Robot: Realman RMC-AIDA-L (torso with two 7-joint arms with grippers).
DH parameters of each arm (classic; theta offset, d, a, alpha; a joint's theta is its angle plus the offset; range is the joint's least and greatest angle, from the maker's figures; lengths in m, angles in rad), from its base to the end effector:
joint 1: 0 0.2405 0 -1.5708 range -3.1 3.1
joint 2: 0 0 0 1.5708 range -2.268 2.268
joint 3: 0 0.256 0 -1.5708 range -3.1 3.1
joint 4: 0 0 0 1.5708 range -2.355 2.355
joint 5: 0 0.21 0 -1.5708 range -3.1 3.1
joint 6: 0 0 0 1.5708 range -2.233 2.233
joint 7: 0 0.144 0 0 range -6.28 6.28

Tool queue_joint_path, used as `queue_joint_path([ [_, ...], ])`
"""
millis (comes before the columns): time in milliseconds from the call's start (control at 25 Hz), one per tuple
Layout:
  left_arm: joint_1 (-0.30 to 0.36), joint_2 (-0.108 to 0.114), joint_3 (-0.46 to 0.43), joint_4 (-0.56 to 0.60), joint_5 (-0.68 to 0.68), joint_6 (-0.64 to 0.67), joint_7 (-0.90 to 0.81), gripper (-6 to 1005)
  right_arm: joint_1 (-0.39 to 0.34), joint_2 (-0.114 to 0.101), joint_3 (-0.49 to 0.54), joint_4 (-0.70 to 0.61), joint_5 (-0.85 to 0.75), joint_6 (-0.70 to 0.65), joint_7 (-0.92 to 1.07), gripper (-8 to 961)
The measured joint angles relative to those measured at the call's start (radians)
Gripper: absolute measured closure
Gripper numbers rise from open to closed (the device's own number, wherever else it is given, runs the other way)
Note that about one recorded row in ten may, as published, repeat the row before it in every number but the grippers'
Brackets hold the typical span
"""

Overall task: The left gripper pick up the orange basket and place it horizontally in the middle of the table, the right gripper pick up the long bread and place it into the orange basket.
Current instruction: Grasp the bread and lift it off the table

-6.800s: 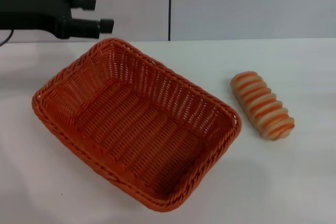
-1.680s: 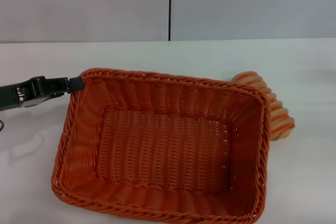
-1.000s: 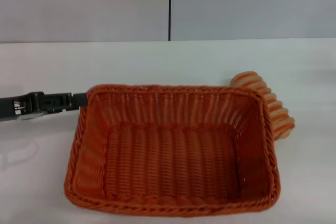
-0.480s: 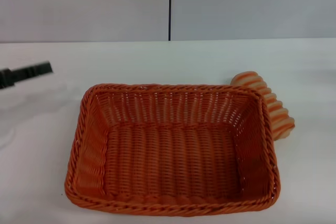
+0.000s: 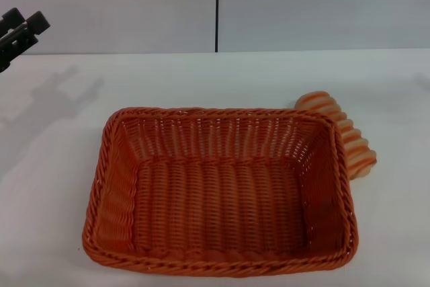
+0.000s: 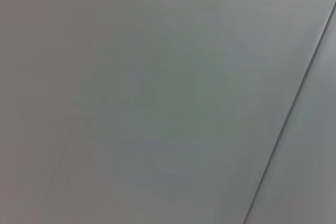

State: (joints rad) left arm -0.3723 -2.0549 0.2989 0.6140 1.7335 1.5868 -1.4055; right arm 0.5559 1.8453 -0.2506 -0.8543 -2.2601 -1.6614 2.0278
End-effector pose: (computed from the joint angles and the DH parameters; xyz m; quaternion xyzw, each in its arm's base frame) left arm -0.3255 0.3047 0.0842 -0.7774 -0.3207 -0.4252 0.3348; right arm 0.3166 0.3488 0.1736 -0.8088 0.4690 0.2385 0.2626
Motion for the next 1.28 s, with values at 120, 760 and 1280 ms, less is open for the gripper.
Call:
queue_joint_path([
  [120,-0.01,-0.003,0.003,-0.032,-0.014,-0.005,0.048,296,0.106,-0.028,-0.005,-0.027,-0.183,-0.1,0.04,175],
  [760,-0.001,-0.003,0.014,-0.125,-0.012,0.046,0.083,201,0.304,0.048,-0.576,0.077,-0.351,0.079,0.195,175],
  [1280,0.004,-0.001,0.018,-0.157,-0.006,0.039,0.083,201,0.339,0.157,-0.593,0.082,-0.456,0.13,0.196,175],
])
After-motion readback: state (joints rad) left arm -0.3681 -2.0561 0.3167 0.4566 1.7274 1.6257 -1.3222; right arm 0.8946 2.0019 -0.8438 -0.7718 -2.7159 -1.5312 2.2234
